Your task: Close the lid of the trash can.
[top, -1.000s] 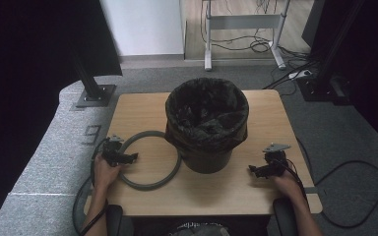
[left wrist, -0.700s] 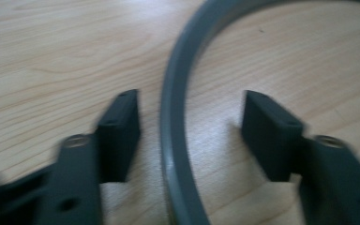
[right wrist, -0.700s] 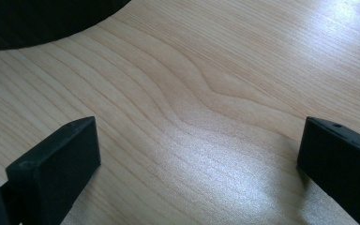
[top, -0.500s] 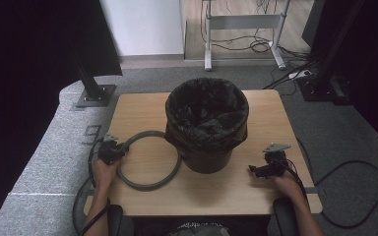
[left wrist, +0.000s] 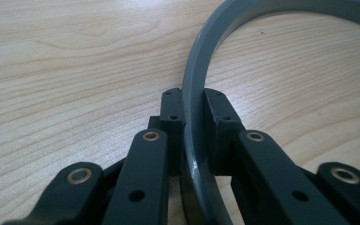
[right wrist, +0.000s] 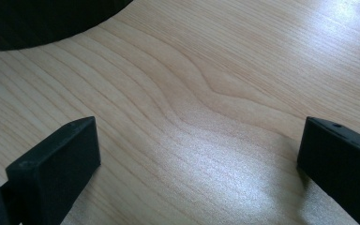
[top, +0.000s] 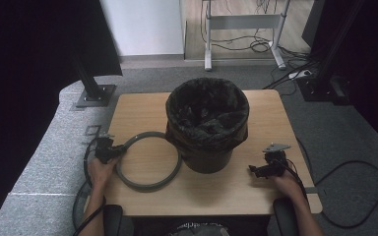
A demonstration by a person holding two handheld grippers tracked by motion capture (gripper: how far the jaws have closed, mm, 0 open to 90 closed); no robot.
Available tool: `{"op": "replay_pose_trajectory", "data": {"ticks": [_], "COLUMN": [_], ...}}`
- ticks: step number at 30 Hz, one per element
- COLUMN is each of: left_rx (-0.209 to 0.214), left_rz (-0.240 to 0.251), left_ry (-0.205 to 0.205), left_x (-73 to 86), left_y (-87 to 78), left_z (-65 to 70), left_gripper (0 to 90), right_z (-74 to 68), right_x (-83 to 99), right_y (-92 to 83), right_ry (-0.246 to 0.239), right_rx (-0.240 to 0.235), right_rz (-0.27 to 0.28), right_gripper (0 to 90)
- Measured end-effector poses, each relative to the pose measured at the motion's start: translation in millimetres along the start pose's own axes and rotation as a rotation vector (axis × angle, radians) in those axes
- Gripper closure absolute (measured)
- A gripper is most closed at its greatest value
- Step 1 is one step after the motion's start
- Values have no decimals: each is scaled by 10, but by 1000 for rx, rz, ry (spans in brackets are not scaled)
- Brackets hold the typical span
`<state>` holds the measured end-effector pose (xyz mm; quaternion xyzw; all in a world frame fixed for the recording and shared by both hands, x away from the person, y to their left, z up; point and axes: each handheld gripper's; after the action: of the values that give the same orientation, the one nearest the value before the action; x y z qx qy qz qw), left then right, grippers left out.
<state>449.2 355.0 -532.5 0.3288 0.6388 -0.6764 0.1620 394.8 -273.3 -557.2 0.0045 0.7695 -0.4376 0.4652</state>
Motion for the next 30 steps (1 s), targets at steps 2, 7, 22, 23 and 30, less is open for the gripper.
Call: {"op": "replay_pose_trajectory", "data": {"ticks": [2, 7, 22, 23, 30], "left_rx": [19, 43, 48, 46, 54], "left_rz": [-8, -5, 9, 10, 1], "left_ry": [-9, -25, -46, -46, -59], "left_x": [-26, -77, -384, -412, -627], "left_y": [-32, -155, -658, -692, -927], "left_z": [-32, -130, -448, -464, -563], "left_gripper": [793, 794, 794, 794, 793], "right_z": [0, 0, 1, 1, 1], "right_x": [0, 0, 0, 0, 0], "right_y": [0, 0, -1, 0, -1], "right_ry": [0, 0, -1, -1, -1], "right_rx": [0, 0, 0, 0, 1], "right_rz": [0, 0, -1, -1, -2], "right_gripper": [0, 0, 0, 0, 0]}}
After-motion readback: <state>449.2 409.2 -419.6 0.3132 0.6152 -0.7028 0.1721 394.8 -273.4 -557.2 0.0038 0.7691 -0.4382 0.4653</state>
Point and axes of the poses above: each handheld gripper's, and its own axes: y roughly forward along the jaws, x roughly out of its underside, z roughly to its right, and after that the axes turned 15 degrees about -x, right-handed
